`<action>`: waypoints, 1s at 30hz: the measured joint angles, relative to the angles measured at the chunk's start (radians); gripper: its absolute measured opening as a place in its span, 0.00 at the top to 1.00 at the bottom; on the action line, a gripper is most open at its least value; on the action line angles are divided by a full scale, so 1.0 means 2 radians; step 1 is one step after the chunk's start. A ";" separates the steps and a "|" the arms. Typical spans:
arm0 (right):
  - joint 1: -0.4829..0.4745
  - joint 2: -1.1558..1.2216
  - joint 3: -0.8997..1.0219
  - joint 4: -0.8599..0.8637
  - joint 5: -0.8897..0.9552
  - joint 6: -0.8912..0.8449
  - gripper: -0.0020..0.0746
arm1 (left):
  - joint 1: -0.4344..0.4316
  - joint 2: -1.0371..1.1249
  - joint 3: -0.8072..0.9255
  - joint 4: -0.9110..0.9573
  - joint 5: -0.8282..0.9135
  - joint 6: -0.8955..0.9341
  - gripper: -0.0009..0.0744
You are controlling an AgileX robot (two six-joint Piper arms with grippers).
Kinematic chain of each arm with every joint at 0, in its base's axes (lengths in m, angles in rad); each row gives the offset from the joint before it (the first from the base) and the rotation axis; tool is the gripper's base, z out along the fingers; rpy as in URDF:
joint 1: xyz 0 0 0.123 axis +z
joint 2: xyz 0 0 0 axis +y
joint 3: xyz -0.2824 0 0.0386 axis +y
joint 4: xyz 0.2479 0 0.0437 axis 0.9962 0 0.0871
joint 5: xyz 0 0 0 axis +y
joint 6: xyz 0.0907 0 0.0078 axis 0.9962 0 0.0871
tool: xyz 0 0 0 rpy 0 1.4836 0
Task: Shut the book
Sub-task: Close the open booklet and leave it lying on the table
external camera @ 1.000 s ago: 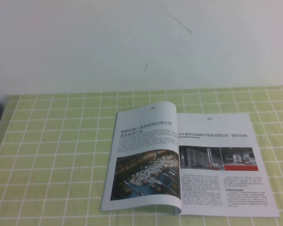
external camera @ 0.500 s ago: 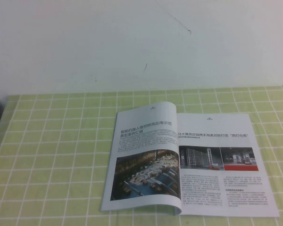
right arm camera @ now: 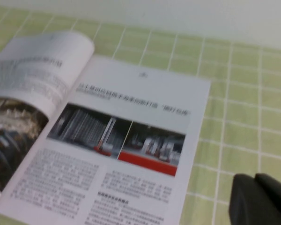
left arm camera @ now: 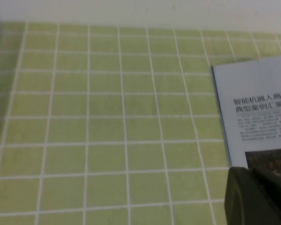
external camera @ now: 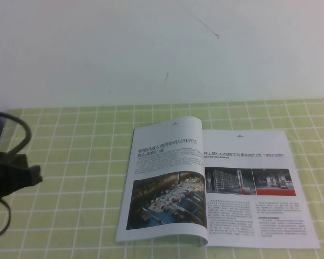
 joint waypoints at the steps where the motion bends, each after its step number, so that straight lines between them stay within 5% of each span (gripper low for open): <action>1: 0.000 0.022 -0.004 0.017 0.004 -0.026 0.98 | 0.000 0.018 -0.008 -0.021 0.009 0.017 0.99; 13: 0.000 0.322 -0.102 0.257 0.056 -0.321 0.98 | 0.000 0.209 -0.071 -0.402 0.037 0.385 0.99; 30: 0.000 0.491 -0.116 0.241 0.075 -0.329 0.98 | -0.070 0.411 -0.147 -0.447 0.003 0.450 0.99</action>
